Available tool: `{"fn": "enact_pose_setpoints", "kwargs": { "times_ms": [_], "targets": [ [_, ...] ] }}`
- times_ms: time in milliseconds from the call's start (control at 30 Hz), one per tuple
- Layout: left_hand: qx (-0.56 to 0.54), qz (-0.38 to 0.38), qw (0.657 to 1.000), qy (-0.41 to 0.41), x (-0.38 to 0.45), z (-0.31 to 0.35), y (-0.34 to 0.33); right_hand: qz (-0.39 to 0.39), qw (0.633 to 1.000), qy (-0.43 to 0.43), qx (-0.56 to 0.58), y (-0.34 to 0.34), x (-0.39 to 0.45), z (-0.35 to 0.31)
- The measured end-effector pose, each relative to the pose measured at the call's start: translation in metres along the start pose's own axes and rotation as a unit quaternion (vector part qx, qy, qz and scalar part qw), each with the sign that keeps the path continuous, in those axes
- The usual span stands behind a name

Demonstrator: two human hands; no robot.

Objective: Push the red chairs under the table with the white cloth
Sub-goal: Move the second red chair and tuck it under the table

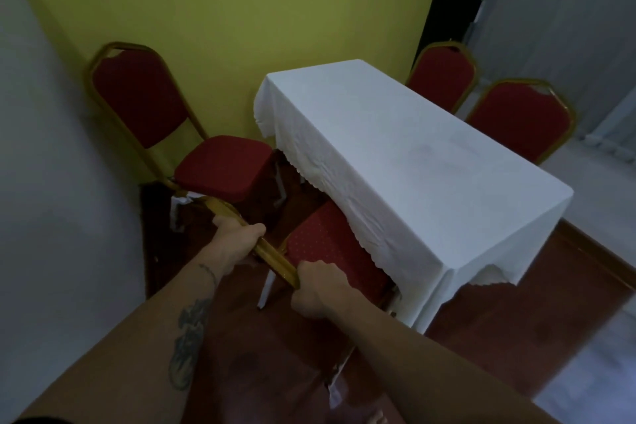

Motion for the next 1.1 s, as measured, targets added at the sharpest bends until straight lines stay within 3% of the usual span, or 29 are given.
{"fn": "enact_pose_setpoints", "kwargs": {
  "times_ms": [500,667,900,1100],
  "targets": [
    [0.045,0.019,0.999,-0.001,0.057,0.063,-0.002,-0.025,0.999,0.022,-0.004,0.020,0.080,0.019],
    [0.066,0.057,0.996,-0.017,0.085,0.091,-0.015,-0.035,0.997,0.022,0.068,0.030,0.108,0.038],
    [0.058,0.120,0.991,-0.029,0.125,0.106,-0.013,-0.069,0.993,0.064,0.074,0.042,0.133,0.039],
    [0.067,0.155,0.985,-0.034,0.099,0.123,-0.019,-0.081,0.990,0.098,0.066,0.044,0.146,0.041]
  ]
}}
Point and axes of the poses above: each hand's wrist, its own x-axis towards the middle knuckle, its own y-axis out of the back of the hand, z = x × y, the point moved 7 cm from there along x, towards the middle knuckle, and after that the axes turned 14 degrees about y, right-handed, at the moved point
